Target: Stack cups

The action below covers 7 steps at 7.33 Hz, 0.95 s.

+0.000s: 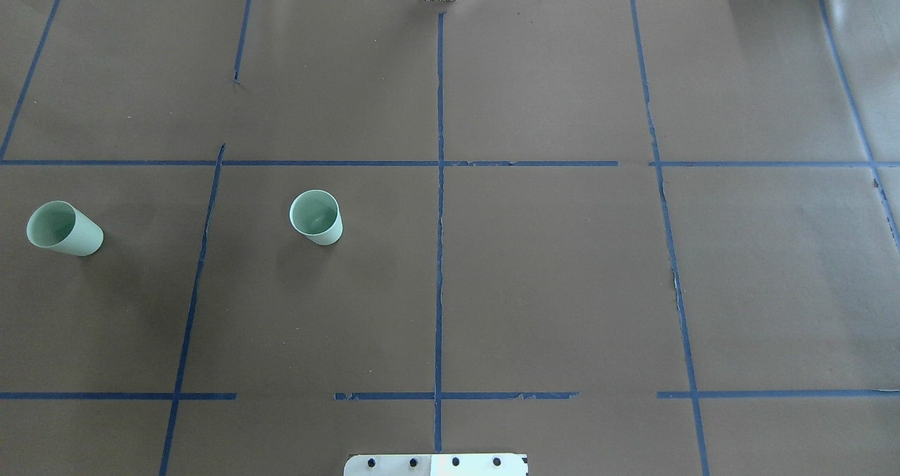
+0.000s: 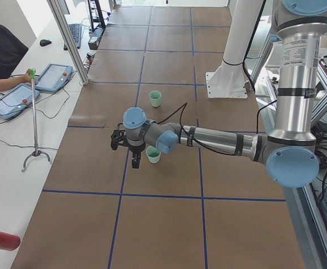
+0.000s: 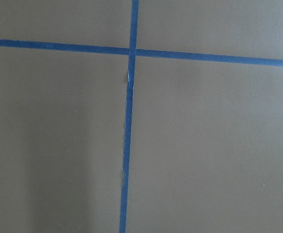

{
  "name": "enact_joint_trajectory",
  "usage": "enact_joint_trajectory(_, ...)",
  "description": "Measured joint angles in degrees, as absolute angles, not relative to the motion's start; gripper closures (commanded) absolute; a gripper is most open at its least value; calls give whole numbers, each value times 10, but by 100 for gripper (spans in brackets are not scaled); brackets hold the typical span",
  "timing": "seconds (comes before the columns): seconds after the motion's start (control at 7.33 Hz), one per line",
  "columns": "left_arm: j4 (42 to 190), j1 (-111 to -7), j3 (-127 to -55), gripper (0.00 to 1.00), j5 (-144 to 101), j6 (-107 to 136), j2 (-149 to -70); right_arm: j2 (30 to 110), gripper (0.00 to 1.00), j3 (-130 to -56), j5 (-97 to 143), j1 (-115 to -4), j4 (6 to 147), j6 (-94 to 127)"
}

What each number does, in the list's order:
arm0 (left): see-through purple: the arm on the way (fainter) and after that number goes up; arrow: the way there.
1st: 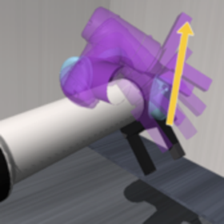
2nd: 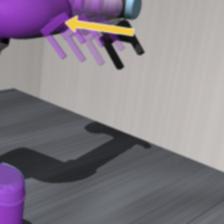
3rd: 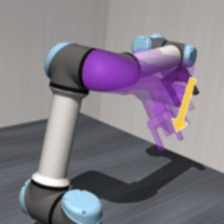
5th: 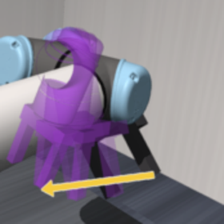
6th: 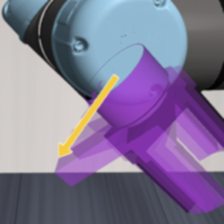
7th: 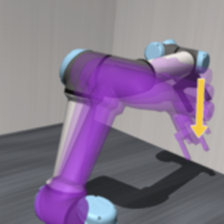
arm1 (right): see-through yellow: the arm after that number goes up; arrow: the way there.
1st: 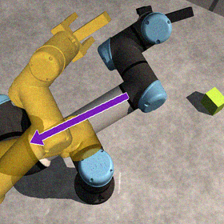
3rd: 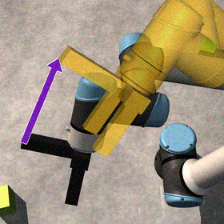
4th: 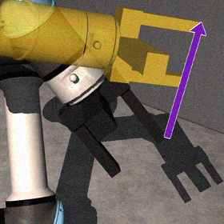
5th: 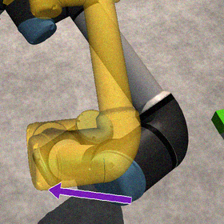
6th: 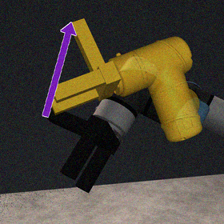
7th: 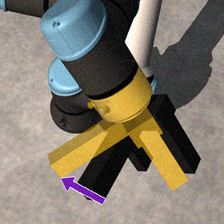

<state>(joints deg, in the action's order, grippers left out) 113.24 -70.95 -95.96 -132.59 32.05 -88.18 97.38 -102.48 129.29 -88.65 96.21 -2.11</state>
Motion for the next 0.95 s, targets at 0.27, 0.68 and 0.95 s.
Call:
enact_joint_trajectory(0.27,1248,-654,-938,0,-1314,419,-854,974,0,-1025,1293,-887,962,-21)
enact_joint_trajectory(0.68,1282,-618,-915,32,-1311,442,-850,974,0,-1025,1293,-887,962,-21)
enact_joint_trajectory(0.95,1287,-604,-906,100,-1305,443,-853,974,0,-1025,1293,-887,962,-21)
